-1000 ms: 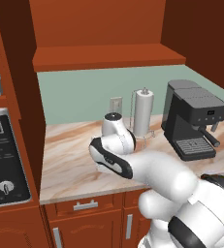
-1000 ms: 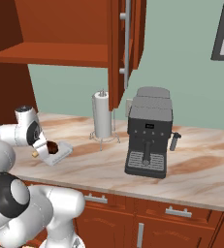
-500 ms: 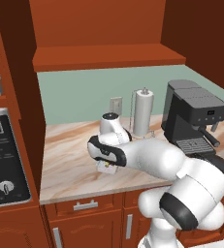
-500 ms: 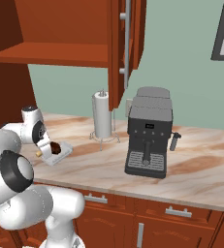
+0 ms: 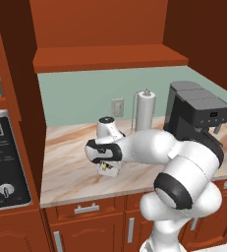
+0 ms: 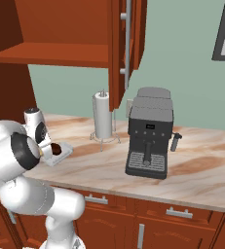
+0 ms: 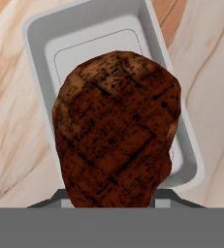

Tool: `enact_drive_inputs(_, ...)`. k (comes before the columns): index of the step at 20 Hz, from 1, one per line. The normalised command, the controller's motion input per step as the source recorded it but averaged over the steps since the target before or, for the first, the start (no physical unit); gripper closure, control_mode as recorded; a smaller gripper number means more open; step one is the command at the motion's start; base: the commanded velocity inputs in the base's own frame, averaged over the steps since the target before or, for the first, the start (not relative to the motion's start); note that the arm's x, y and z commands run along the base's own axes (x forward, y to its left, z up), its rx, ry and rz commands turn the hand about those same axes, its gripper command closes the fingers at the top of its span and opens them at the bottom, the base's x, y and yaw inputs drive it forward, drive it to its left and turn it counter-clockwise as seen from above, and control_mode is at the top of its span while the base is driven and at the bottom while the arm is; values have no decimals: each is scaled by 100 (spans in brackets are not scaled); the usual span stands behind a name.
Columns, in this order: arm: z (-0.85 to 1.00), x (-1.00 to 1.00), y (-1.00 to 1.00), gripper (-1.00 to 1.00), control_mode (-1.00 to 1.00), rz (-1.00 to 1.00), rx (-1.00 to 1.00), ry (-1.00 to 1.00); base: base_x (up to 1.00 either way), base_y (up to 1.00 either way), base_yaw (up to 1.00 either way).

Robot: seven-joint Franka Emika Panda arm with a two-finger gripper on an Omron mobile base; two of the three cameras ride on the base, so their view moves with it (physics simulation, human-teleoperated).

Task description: Retrieve the tupperware from the cabinet, then place the raw meat into the tupperware to avoid contamination.

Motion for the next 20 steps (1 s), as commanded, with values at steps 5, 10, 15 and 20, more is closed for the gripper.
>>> enact_drive_inputs(5,-15,24,2,100,-100,-2,0,2,0,0,0)
enact_drive_inputs(10,-9,20,0,100,-100,-2,0,3,0,0,0)
enact_drive_inputs(15,-11,21,0,100,-100,-1,0,2,0,0,0)
enact_drive_inputs(20,-12,20,0,100,-100,-1,0,2,0,0,0)
